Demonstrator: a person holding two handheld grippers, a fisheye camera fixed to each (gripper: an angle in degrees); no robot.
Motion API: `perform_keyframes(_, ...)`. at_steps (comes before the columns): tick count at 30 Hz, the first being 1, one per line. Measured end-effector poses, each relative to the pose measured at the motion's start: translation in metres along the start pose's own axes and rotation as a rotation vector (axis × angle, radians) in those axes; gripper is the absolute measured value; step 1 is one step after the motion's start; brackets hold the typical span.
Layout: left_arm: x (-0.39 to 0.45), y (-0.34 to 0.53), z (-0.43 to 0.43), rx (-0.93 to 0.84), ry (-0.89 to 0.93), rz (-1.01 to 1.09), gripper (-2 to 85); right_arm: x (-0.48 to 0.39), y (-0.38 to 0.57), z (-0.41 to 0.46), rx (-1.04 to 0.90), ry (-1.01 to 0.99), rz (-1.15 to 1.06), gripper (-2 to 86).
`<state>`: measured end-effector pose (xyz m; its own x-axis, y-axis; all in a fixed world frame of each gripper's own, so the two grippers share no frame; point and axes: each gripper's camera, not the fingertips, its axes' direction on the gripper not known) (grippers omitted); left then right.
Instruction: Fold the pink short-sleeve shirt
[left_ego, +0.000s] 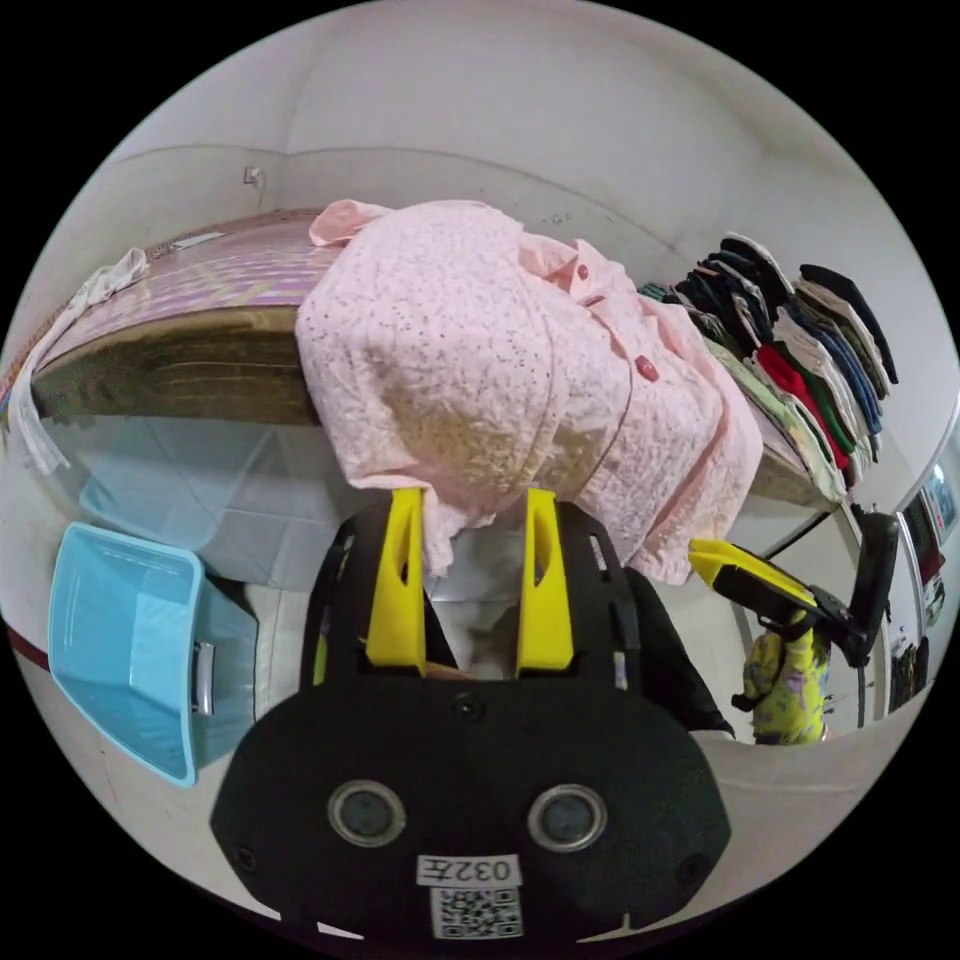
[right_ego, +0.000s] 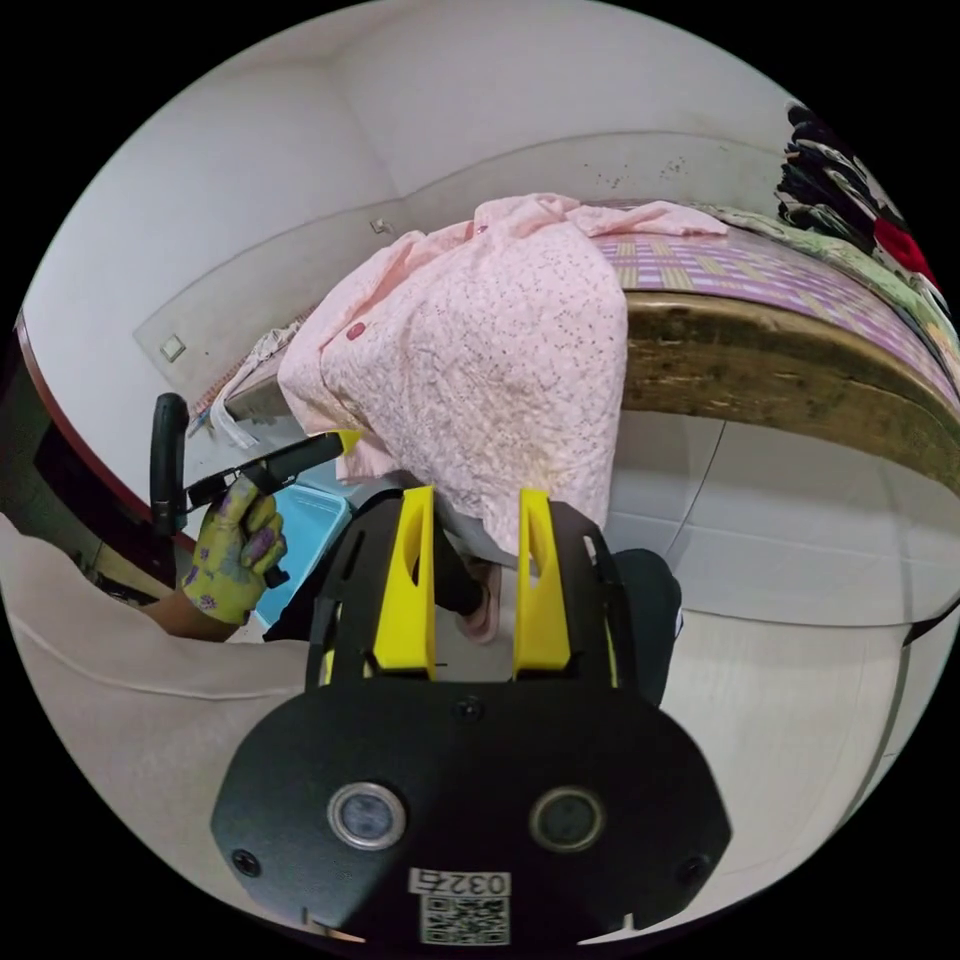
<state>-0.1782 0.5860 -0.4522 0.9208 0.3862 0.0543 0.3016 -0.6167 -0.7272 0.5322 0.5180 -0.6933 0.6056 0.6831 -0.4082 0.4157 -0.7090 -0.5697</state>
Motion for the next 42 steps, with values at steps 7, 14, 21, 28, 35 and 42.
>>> perform_keyframes(7, 0.024, 0.048, -0.023, 0.002, -0.087, 0.124, 9.0, -0.010, 0.006, 0.017, 0.001, -0.014, -0.005, 11.7)
perform_keyframes(14, 0.054, 0.011, 0.001, 0.032, -0.035, 0.144, 10.0, -0.027, 0.005, 0.026, 0.018, -0.047, -0.018, 11.7)
perform_keyframes(21, 0.023, 0.004, 0.018, -0.021, -0.037, 0.050, 5.3, -0.027, 0.018, 0.013, 0.042, -0.024, 0.004, 11.8)
perform_keyframes(28, -0.005, 0.001, 0.019, -0.062, 0.000, 0.076, 10.1, -0.037, 0.007, 0.022, 0.014, -0.036, -0.013, 12.3)
perform_keyframes(35, -0.075, 0.019, -0.021, -0.028, 0.201, 0.123, -0.8, -0.037, -0.004, 0.015, 0.008, 0.029, -0.003, 12.3)
perform_keyframes(42, -0.189, 0.040, -0.100, 0.153, 0.843, 0.180, -1.0, -0.022, -0.004, -0.003, 0.034, 0.073, 0.045, 12.1)
